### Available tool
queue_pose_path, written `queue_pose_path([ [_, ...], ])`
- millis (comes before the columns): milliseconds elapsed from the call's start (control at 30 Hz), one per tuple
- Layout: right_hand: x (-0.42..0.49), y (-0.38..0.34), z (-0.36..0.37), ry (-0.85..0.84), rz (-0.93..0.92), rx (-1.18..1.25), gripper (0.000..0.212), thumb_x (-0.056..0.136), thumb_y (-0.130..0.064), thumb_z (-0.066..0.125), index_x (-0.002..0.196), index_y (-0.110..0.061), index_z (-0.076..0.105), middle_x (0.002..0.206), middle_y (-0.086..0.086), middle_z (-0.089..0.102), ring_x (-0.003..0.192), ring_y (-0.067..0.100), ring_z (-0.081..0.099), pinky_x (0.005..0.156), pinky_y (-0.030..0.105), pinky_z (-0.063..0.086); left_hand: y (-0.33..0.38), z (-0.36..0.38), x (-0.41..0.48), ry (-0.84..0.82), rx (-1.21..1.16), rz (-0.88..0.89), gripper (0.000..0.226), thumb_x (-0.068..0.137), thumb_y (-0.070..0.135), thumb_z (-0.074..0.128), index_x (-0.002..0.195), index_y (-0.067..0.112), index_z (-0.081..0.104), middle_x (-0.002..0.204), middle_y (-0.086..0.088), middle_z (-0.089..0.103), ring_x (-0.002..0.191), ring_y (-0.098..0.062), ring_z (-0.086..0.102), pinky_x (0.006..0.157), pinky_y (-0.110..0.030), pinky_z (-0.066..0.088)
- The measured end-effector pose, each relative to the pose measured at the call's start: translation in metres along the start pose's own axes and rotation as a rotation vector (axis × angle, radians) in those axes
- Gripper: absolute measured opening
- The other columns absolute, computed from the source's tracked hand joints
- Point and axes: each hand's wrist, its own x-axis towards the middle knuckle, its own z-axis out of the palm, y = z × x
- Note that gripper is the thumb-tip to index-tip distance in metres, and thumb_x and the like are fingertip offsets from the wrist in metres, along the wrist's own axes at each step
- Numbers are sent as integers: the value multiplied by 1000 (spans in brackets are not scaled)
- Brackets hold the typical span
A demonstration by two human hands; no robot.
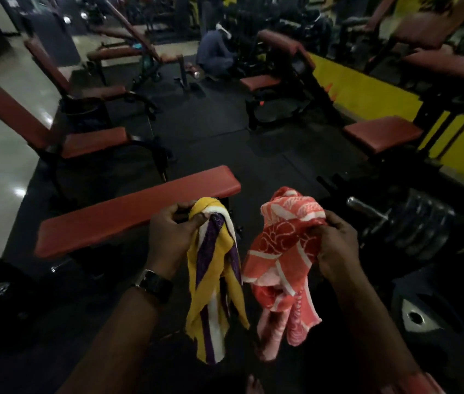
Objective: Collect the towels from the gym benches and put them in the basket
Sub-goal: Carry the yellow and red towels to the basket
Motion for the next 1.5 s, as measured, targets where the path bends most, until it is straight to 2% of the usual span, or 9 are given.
queue_pose_path([
  [233,179,-12,57,-42,36,-85,33,71,-2,58,93,-18,76,91,16,76,86,39,74,76,58,59,-24,73,175,20,-96,-103,26,72,27,84,95,23,74,98,5,76,96,-16,71,86,-44,58],
  [433,354,-21,106,81,-7,-82,40,66,5,56,89,-19,78,84,11,77,84,35,73,77,47,60,-50,159,351,5,-205,-108,23,70,18,85,90,23,75,89,7,77,85,-8,73,65,-17,54],
  [700,560,-87,150,194,-73,-116,45,80,5,54,83,-33,78,82,-4,78,84,20,73,71,31,58,-33,272,572,-65,-201,-142,22,72,12,82,81,28,70,90,2,74,91,-19,71,80,-38,59],
  [833,665,-97,165,247,-37,-51,45,80,10,51,80,-26,77,85,3,76,91,27,70,84,40,57,-29,333,662,-125,-166,-118,25,77,4,76,83,27,66,89,2,69,85,-15,66,80,-37,58],
  [967,787,-98,179,194,-11,-67,44,73,8,52,80,-26,78,92,10,76,95,32,70,86,48,57,-36,393,759,-88,-180,-117,25,78,1,74,88,23,67,92,1,68,86,-15,64,77,-33,56],
  [1133,942,-99,206,102,68,-145,36,76,6,58,91,-20,77,89,12,77,77,25,74,67,35,60,-45,445,853,74,-183,-199,23,75,-2,76,95,8,70,98,-13,73,91,-27,68,84,-45,56],
  [1200,992,-95,231,69,96,-188,34,74,3,60,90,-22,77,83,7,77,72,22,72,69,37,60,-48,457,878,146,-180,-244,23,73,-3,78,93,7,70,94,-13,73,85,-23,67,82,-45,56],
  [1367,1091,-89,316,-60,137,-158,33,71,4,61,83,-21,77,81,10,76,85,30,71,82,45,57,-64,462,957,253,-209,-321,24,74,2,79,96,10,71,97,-9,75,90,-23,71,82,-39,59],
  [1500,1162,-83,382,-143,149,-136,37,66,5,57,84,-20,78,82,12,75,79,30,68,75,40,55,-72,463,1036,321,-224,-246,23,73,5,81,92,16,72,92,-4,77,84,-15,73,73,-27,58],
])
